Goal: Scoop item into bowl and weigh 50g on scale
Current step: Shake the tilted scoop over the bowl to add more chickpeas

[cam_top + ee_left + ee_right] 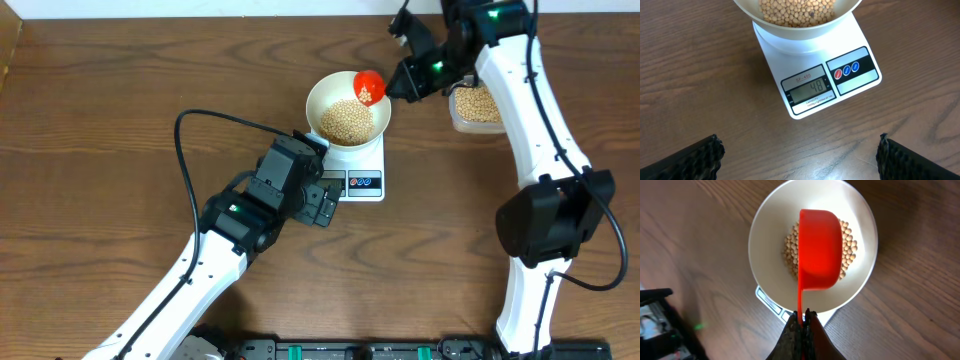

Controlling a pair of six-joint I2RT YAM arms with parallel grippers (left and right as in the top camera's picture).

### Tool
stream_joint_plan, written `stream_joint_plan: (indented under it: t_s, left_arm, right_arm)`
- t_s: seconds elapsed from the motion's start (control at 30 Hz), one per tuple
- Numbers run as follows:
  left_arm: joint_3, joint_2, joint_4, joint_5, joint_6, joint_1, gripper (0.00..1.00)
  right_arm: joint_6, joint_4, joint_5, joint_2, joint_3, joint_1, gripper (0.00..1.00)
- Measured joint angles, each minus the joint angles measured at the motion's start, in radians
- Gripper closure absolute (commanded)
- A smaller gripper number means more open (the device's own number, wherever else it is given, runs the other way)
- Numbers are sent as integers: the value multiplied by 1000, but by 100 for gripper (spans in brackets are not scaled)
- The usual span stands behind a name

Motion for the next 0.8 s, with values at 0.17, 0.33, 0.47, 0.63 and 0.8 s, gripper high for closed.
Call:
stream_joint_plan:
  t_s: [0.17, 0.33, 0.47, 0.63, 0.8]
  left_arm:
    - [0, 0, 0, 0, 0, 0, 0]
    - [0, 0, 0, 0, 0, 0, 0]
    - [0, 0, 0, 0, 0, 0, 0]
    - [0, 0, 0, 0, 0, 0, 0]
    - [0, 0, 0, 0, 0, 0, 0]
  right_arm:
    - [0, -2, -42, 0, 0, -23, 99]
    - [0, -4, -60, 0, 0, -24, 99]
    - [0, -4, -66, 0, 0, -24, 99]
    - [0, -4, -82, 0, 0, -24, 99]
    - [0, -4, -84, 0, 0, -24, 99]
